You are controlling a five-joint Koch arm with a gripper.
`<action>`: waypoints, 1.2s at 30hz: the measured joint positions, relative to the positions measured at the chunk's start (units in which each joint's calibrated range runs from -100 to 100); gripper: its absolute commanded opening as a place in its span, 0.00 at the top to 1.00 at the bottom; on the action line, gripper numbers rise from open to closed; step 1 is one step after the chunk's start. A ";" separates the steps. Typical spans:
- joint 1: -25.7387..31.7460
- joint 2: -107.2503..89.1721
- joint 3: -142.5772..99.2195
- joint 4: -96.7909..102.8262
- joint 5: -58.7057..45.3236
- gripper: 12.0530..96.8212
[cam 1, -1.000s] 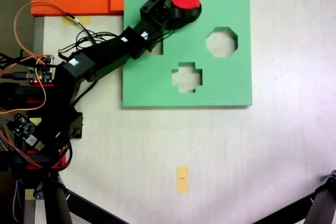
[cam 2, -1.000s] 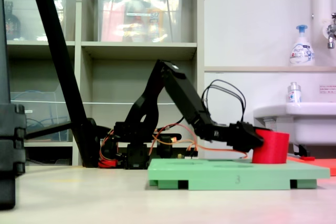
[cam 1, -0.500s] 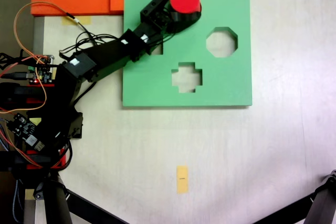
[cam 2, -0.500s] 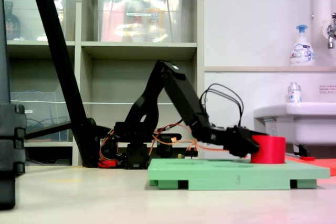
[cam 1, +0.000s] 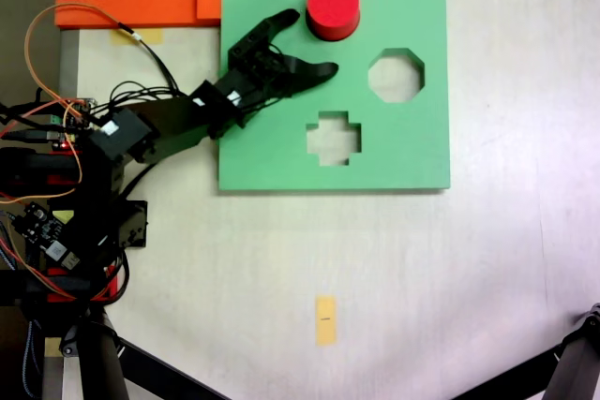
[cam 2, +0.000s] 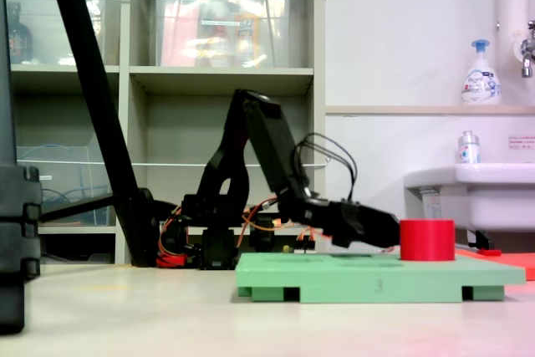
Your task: Put the cylinder block into the corresponding hole
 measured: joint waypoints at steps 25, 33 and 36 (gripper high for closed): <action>-21.68 -88.37 -26.65 -44.84 -23.49 0.59; -27.11 -85.77 -44.78 -45.03 -48.40 0.53; -27.79 -80.57 -48.11 -44.93 -49.96 0.54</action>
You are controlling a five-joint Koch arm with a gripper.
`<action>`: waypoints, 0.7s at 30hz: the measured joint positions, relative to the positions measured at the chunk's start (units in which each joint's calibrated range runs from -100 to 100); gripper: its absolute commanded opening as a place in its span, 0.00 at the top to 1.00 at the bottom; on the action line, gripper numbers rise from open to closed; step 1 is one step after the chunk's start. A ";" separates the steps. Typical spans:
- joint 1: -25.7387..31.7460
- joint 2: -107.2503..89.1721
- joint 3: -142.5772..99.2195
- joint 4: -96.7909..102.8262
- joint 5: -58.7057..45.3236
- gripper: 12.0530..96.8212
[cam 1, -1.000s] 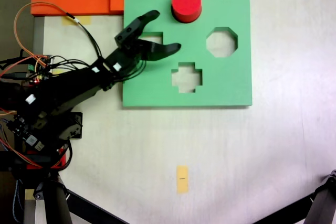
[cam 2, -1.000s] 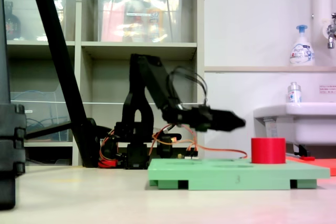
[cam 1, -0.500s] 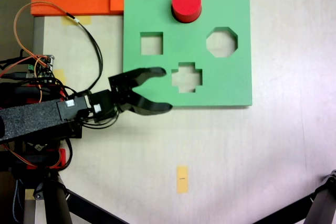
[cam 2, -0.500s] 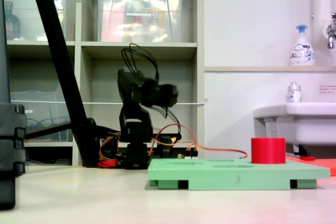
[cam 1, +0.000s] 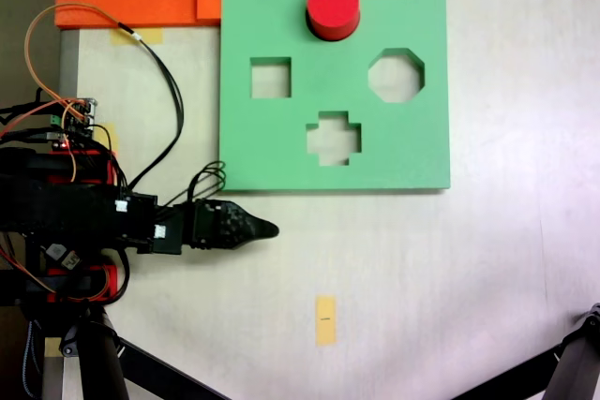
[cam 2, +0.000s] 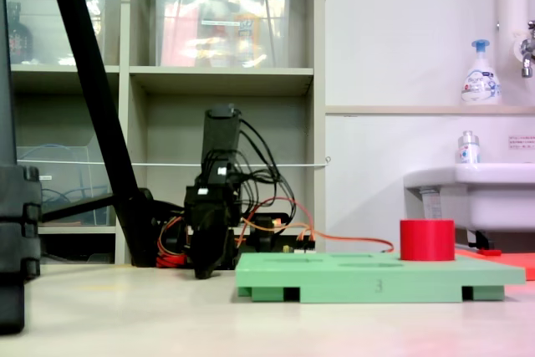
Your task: Put the cylinder block into the corresponding hole
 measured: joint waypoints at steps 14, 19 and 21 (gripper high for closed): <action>0.10 -8.34 -0.49 -9.01 2.10 0.57; 0.20 -8.34 -0.49 -9.01 2.25 0.57; 0.24 -8.34 -0.39 -9.01 2.25 0.57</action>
